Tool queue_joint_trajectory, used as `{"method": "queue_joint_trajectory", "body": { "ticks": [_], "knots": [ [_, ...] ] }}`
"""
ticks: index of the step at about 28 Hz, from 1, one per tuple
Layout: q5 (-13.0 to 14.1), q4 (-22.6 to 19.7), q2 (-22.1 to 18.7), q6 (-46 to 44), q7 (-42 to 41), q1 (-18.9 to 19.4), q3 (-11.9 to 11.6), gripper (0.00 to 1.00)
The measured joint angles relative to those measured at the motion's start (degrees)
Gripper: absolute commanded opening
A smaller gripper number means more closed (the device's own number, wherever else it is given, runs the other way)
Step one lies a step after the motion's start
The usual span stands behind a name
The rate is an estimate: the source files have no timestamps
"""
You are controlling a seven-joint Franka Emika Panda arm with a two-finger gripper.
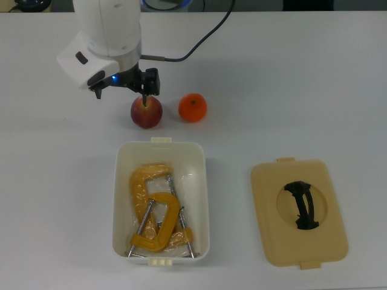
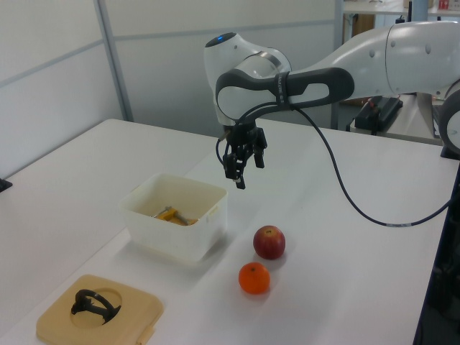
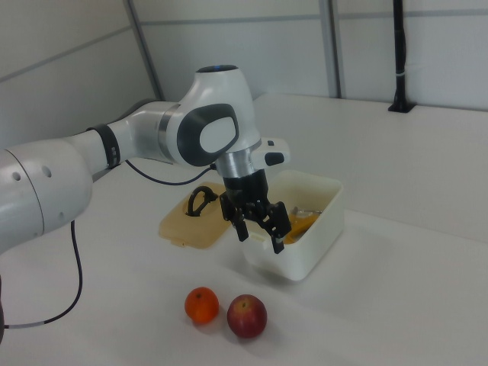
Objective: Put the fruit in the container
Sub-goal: 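Move the gripper over the red apple and lower onto it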
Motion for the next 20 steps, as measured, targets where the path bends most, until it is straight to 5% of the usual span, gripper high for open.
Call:
{"method": "queue_joint_trajectory", "body": {
  "ticks": [8, 20],
  "knots": [
    [-0.5, -2.3, -3.6, -2.2, -3.8, -0.5, -0.2, 1.00],
    [-0.4, -19.1, -15.1, 7.8, -5.2, -0.4, -0.2, 1.00]
  ]
}}
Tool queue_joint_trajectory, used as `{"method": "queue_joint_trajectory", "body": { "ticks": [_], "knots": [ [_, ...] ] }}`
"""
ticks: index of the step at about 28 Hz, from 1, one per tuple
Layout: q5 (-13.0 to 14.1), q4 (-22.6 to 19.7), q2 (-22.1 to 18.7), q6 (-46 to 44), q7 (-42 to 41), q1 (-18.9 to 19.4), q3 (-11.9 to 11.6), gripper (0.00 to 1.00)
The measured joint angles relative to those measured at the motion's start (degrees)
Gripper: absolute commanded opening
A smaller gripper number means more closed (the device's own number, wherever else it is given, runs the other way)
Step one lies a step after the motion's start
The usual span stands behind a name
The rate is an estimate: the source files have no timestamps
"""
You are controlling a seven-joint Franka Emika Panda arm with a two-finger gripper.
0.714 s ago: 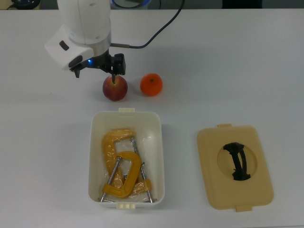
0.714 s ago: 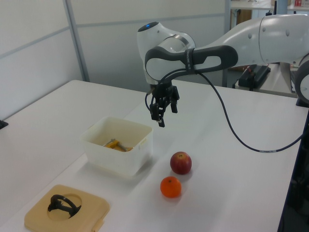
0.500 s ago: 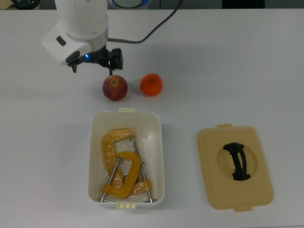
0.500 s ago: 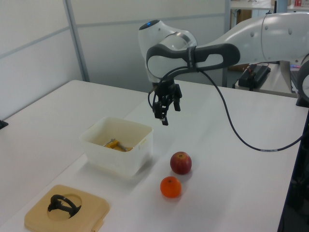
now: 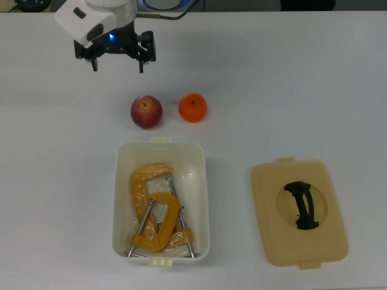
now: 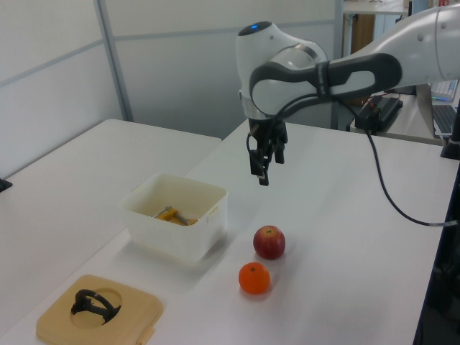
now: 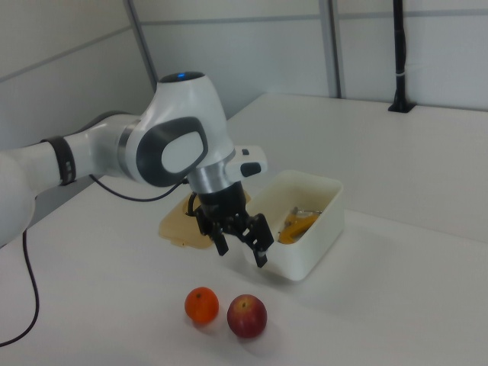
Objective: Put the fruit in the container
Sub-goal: 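Move the gripper over the red apple and lower onto it, then close the gripper around the red apple and lift it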
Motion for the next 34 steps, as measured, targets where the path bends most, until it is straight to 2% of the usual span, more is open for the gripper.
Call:
{"method": "queue_joint_trajectory", "body": {
  "ticks": [8, 13, 18, 27, 28, 30, 32, 33, 34],
  "knots": [
    [0.0, -10.7, -1.7, 10.4, -0.9, 1.5, 0.3, 1.00],
    [0.0, -14.8, -1.0, 15.8, -1.6, 2.3, 0.6, 1.00],
    [-0.6, -15.7, 1.3, 19.1, -2.0, 2.5, 0.8, 1.00],
    [-4.8, -15.7, 6.5, 21.1, -2.1, 3.2, 0.8, 0.99],
    [-5.2, -15.7, 6.9, 21.1, -2.1, 3.2, 0.8, 0.81],
    [-6.1, -15.7, 7.8, 21.1, -2.1, 3.5, 0.8, 0.50],
    [-7.0, -15.6, 8.4, 21.1, -2.1, 3.9, 0.8, 0.31],
    [-7.4, -15.6, 8.7, 21.1, -2.1, 4.0, 0.8, 0.13],
    [-7.7, -15.4, 8.9, 21.1, -2.1, 4.2, 0.8, 0.07]
  ]
}}
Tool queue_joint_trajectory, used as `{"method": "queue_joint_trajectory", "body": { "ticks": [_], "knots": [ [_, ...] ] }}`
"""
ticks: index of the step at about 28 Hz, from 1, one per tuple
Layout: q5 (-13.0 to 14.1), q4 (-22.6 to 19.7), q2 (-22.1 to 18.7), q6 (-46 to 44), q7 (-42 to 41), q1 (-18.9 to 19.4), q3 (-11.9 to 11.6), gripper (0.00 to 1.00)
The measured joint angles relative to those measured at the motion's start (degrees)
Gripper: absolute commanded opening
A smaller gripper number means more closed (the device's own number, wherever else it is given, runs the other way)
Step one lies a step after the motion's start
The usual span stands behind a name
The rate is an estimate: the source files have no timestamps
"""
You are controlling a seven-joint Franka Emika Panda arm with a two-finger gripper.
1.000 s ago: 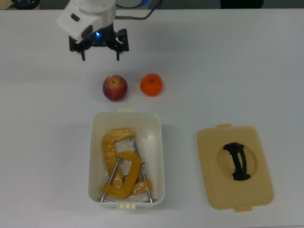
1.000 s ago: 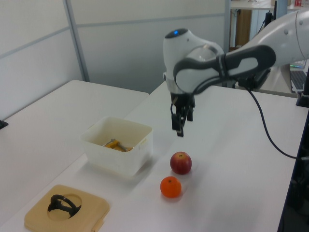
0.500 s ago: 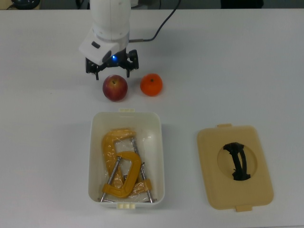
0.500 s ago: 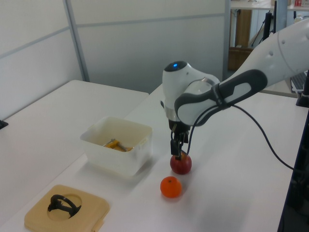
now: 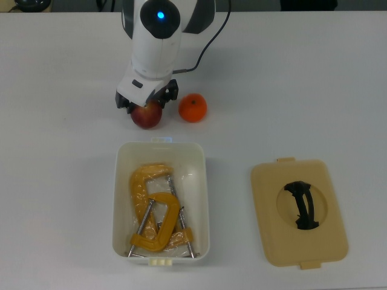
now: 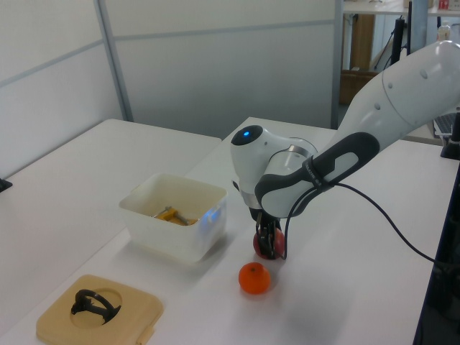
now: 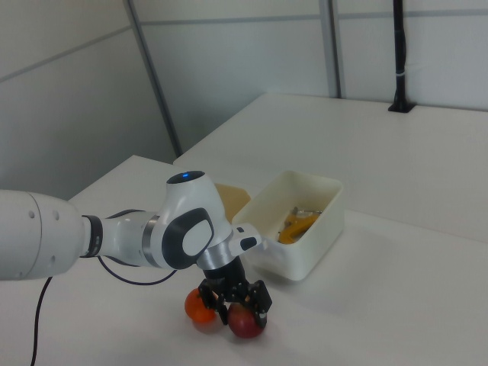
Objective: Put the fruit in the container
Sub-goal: 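Close the gripper around the red apple and lift it, then carry the apple over the white container and lower it inside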
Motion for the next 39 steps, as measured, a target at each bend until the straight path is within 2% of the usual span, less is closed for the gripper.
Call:
{"method": "queue_joint_trajectory", "body": {
  "ticks": [2, 9, 14, 16, 17, 22, 25, 29, 31, 32, 33, 35, 39],
  "knots": [
    [-0.1, 0.3, 0.0, 0.0, 0.0, 0.2, 0.0, 0.00],
    [0.3, 3.6, -0.2, -3.1, 0.0, 0.2, 0.0, 0.01],
    [5.8, 11.6, -0.6, -11.2, 0.0, 0.2, 0.0, 0.02],
    [7.9, 15.5, -0.8, -13.8, 0.0, 0.2, 0.0, 0.06],
    [8.5, 16.9, -1.0, -14.6, 0.0, 0.1, -0.1, 0.08],
    [12.4, 22.4, -1.2, -15.4, 0.4, -0.2, -0.2, 0.09],
    [13.4, 24.0, -0.7, -14.2, 1.9, -0.4, -0.2, 0.09],
    [13.8, 25.1, 1.2, -8.1, 5.1, -0.7, -0.2, 0.14],
    [13.8, 25.1, 2.5, -4.4, 6.7, -0.7, -0.2, 0.24],
    [13.8, 25.1, 3.3, -2.6, 7.5, -0.7, -0.2, 0.57],
    [13.8, 25.1, 4.4, -0.6, 8.4, -0.7, -0.2, 0.76],
    [13.8, 25.3, 5.8, 1.2, 9.3, -0.7, -0.2, 0.99],
    [13.8, 25.9, 7.5, 2.4, 10.1, -0.7, -0.2, 1.00]
  ]
}}
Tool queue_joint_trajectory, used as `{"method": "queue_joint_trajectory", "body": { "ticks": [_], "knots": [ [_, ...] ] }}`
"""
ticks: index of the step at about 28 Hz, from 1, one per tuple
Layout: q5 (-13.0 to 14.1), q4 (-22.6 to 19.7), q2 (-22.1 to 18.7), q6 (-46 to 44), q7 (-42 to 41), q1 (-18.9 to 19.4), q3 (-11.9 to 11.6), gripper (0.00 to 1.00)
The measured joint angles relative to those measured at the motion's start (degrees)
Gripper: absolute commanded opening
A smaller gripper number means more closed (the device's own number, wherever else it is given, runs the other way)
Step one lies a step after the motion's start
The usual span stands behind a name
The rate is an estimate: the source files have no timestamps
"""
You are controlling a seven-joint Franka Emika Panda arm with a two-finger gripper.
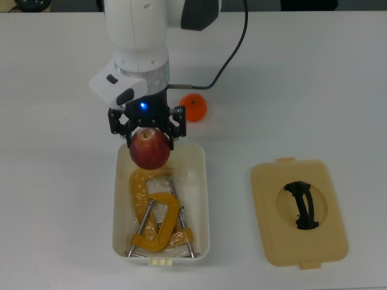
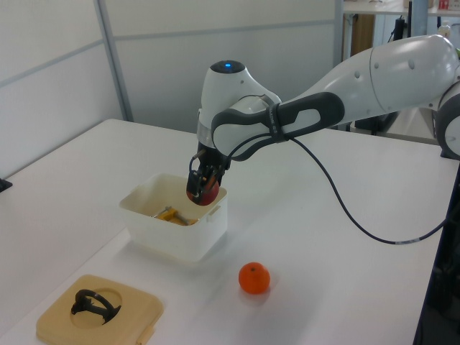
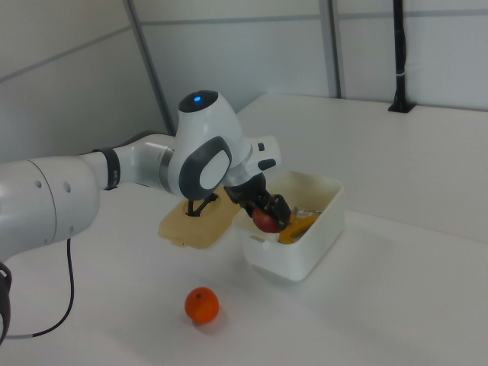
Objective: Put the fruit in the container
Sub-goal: 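Carry the apple over the white container and lower it inside, then open the gripper to release the apple and raise it, then move the gripper to the orange mandarin and lower onto it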
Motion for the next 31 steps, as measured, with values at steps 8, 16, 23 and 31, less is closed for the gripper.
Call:
{"method": "queue_joint_trajectory", "body": {
  "ticks": [8, 16, 23, 31],
  "knots": [
    [0.0, 1.4, -1.3, -6.7, 0.0, 0.1, 0.0, 1.00],
    [0.0, 1.5, -4.5, -21.5, -3.4, 0.3, 0.2, 1.00],
    [-2.4, -4.8, -7.3, -25.3, -7.7, 3.2, 0.3, 1.00],
    [-3.7, -10.3, -7.6, -25.2, -7.9, 7.6, 0.4, 1.00]
  ]
}}
